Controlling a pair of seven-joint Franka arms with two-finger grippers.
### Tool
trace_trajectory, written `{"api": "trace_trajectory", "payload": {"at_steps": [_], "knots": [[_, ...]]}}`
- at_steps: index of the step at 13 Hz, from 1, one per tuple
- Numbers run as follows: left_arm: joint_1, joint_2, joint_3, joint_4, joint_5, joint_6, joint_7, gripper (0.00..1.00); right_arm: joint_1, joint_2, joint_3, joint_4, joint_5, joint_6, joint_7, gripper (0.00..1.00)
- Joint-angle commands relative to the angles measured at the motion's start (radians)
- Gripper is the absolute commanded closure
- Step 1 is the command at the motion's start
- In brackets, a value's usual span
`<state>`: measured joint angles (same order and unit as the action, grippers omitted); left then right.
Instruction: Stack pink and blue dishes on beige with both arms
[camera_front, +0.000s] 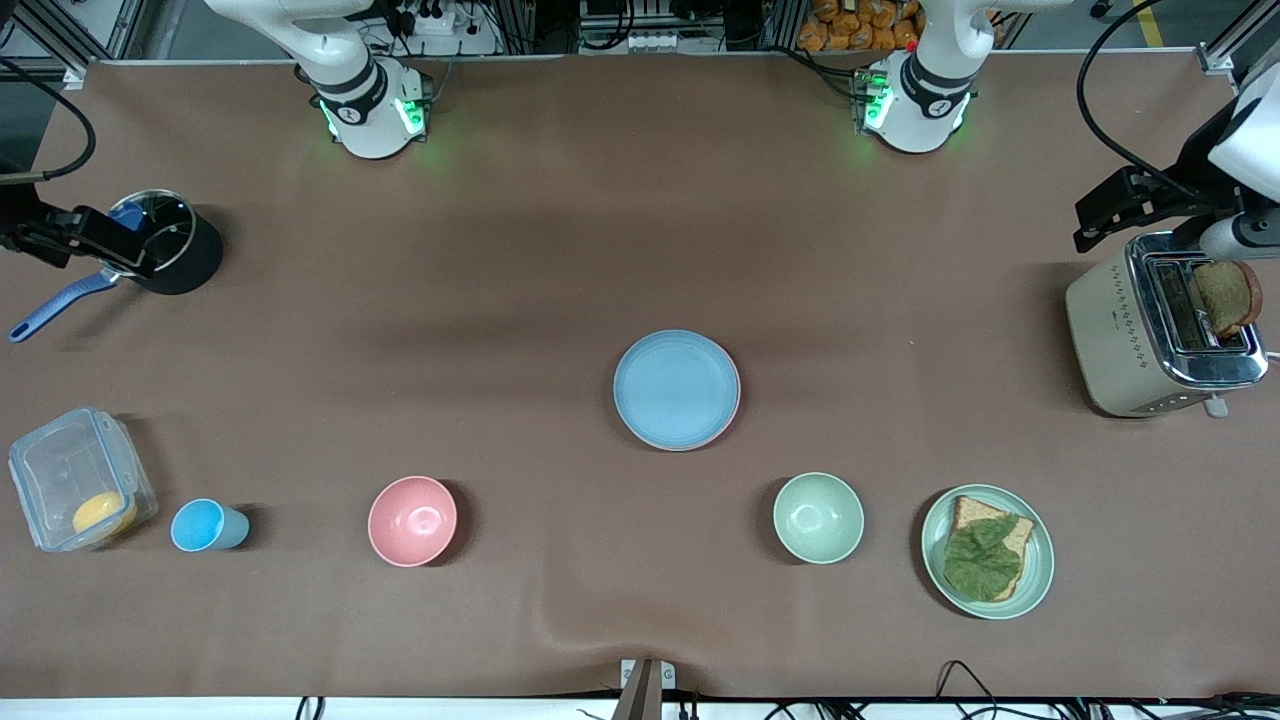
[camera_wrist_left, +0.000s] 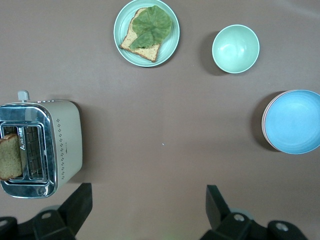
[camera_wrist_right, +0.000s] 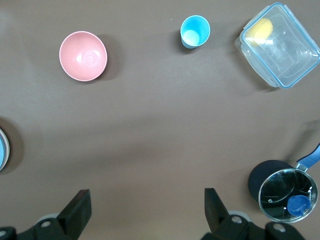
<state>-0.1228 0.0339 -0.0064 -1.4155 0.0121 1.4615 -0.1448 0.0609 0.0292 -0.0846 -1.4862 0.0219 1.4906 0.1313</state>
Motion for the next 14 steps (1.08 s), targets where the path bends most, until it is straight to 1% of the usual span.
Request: {"api": "trace_trajectory", "payload": {"at_steps": [1,2,6,11,14], "knots": [[-0.006,-0.015,0.019,-0.005,-0.021,-0.021,0.013,0.00,-0.027,-0.018,0.025,-0.016,0.007,0.010,-0.013,0.00],[-0.009,-0.015,0.019,-0.005,-0.023,-0.039,0.010,0.00,-0.027,-0.017,0.026,-0.016,0.007,0.010,-0.013,0.00],[-0.034,-0.009,0.013,-0.010,-0.015,-0.044,0.013,0.00,-0.029,-0.020,0.034,-0.016,0.004,0.008,-0.013,0.00],[-0.031,-0.003,0.000,-0.003,-0.007,-0.058,-0.001,0.00,-0.033,-0.017,0.037,-0.014,0.004,0.008,-0.013,0.00],[-0.018,0.001,0.020,0.009,-0.008,-0.056,0.005,0.00,-0.033,-0.011,0.037,-0.011,0.004,0.002,-0.015,0.00]]}}
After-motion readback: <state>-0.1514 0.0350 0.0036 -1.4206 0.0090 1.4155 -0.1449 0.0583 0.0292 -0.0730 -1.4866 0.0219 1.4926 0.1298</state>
